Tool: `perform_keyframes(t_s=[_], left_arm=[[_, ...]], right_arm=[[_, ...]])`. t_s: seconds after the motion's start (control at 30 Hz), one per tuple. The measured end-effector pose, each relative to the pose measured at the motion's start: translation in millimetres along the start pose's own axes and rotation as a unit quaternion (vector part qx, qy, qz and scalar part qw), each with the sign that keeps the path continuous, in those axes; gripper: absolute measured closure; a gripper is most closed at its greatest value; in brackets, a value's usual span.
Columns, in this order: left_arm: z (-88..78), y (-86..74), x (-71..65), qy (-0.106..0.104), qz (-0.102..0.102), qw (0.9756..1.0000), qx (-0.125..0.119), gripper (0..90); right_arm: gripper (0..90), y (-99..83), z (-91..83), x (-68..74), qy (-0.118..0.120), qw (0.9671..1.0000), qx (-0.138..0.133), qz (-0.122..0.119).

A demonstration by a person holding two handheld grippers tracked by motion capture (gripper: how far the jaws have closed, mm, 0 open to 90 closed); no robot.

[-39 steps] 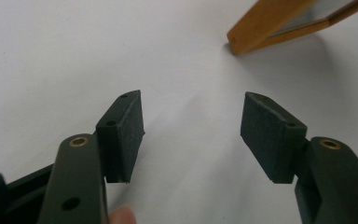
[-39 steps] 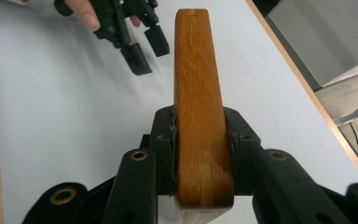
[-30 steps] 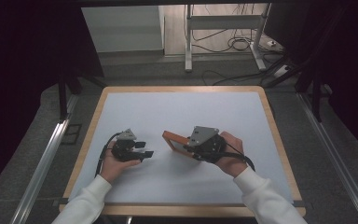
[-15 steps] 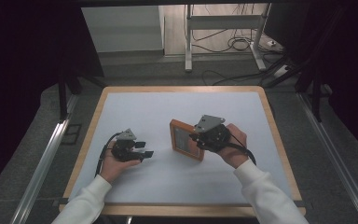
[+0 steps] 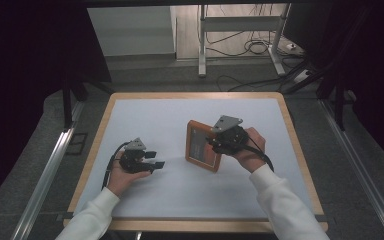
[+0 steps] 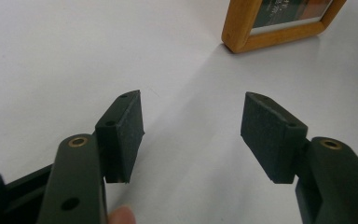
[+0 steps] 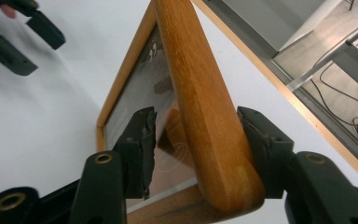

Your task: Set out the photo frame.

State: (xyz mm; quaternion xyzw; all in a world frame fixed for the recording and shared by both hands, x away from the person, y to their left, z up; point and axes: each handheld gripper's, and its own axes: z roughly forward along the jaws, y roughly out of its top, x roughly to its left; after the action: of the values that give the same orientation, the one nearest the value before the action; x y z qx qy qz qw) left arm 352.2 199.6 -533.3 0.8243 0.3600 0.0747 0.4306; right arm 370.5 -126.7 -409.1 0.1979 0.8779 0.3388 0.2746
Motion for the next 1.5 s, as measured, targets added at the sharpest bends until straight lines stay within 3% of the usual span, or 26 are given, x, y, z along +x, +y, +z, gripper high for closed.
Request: perform_keyframes(t_s=[0.47, 0.63, 0.97, 1.17, 1.33, 1.5], left_arm=[[-0.4, 0.2, -0.6, 0.011, 0.000, 0.9999, -0.007, 32.6], [0.2, 0.2, -0.8, 0.013, 0.005, 0.9999, -0.006, 31.7], [1.2, 0.0, -1.6, 0.014, 0.004, 0.9999, -0.004, 31.1], [1.3, -0.1, -1.4, 0.014, 0.004, 0.9999, -0.003, 31.0], [1.3, 0.1, -1.9, 0.013, 0.005, 0.9999, -0.002, 31.0], [2.2, 0.1, -2.0, 0.013, 0.007, 0.9999, -0.001, 31.0]], right_arm=[[35.4, -7.0, 18.1, -10.1, -0.033, 0.9987, 0.009, 0.037], [33.5, -11.4, 20.4, -14.0, -0.033, 0.9978, 0.003, 0.057], [29.0, -14.5, 20.5, -15.7, -0.039, 0.9969, 0.004, 0.068], [22.3, -20.5, 7.6, -20.0, -0.051, 0.9927, -0.025, 0.107], [21.5, -32.0, -7.9, -22.2, -0.039, 0.9878, -0.046, 0.143], [21.3, -51.9, -20.6, -18.5, -0.035, 0.9847, -0.059, 0.160]])
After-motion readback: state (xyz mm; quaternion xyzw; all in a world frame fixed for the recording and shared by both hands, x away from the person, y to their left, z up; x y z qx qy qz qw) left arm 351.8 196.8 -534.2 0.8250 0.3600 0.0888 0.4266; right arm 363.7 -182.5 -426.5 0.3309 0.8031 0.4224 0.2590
